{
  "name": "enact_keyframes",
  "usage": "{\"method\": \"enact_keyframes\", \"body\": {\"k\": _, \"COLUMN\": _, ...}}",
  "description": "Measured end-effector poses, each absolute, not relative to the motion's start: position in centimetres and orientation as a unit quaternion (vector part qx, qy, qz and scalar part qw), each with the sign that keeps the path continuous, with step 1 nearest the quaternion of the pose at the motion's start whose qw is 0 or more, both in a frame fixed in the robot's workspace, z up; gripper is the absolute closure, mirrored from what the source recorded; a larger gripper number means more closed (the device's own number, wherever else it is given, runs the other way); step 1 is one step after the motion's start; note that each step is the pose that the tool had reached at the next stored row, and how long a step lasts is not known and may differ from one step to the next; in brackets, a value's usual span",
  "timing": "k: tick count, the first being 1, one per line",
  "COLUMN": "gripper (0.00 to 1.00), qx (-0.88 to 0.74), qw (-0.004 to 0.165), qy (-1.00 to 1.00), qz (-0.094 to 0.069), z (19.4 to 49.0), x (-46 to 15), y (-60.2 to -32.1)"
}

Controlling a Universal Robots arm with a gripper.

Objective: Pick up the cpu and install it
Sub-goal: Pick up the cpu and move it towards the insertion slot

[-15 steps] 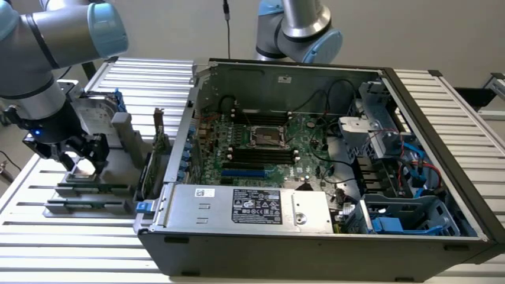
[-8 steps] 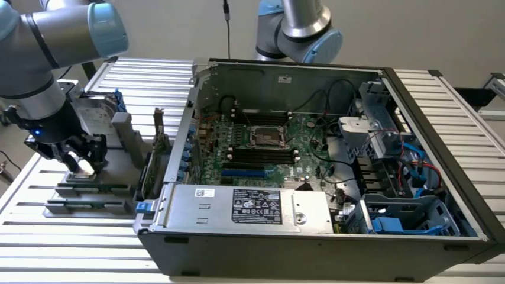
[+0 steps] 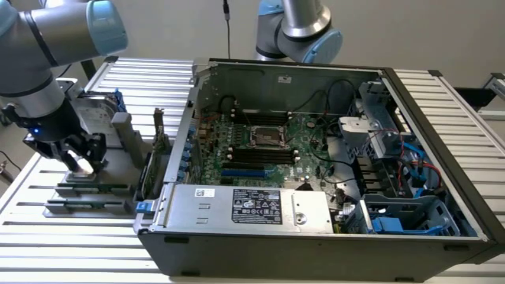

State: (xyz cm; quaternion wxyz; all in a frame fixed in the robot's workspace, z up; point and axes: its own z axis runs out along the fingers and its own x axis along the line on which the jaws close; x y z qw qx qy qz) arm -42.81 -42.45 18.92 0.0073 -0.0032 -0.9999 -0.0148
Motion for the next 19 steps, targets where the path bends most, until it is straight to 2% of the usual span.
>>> {"method": "enact_keyframes", "body": {"k": 5, "gripper": 0.45, "qx": -0.003, "qw": 0.01, "qy": -1.0, "qz": -0.015, "z": 20.4, "x": -42.8, "y": -42.5}}
{"method": "enact_keyframes", "body": {"k": 19, "gripper": 0.45, "qx": -0.003, "qw": 0.014, "qy": -1.0, "qz": -0.015, "z": 26.7, "x": -41.9, "y": -42.5}}
